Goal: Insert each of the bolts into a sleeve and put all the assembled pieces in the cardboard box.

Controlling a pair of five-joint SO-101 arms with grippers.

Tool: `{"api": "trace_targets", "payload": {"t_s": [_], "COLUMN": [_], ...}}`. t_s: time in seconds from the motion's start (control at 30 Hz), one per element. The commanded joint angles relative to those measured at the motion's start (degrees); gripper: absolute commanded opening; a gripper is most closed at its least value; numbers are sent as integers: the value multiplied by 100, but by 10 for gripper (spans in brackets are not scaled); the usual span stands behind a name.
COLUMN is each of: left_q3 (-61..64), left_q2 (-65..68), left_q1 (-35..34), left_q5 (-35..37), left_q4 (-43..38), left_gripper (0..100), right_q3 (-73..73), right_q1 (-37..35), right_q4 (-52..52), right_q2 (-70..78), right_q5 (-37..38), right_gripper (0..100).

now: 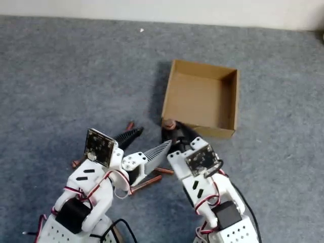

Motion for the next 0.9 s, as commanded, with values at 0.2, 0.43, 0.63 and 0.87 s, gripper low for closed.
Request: {"api": "trace_targets", "payload": {"t_s": [0.2, 0.43, 0.63, 0.87], "left_q3": [-470, 136, 629, 822], "left_q2": [-40, -31, -31, -31], "left_q1": [-1437, -2844, -3653, -3855], "left_q5": [-949, -967, -949, -941], "left_q4": [26, 167, 334, 352], "left_gripper": [140, 63, 63, 63], "right_q3": [549, -207, -1393, -3248], "right_q1": [857, 884, 1200, 1727], "right_q4": [-31, 1499, 2290, 1895], "right_q2": [-57, -48, 567, 3363], "right_q5": [-659, -862, -888, -879], "right_gripper": [4, 4, 4, 4]}}
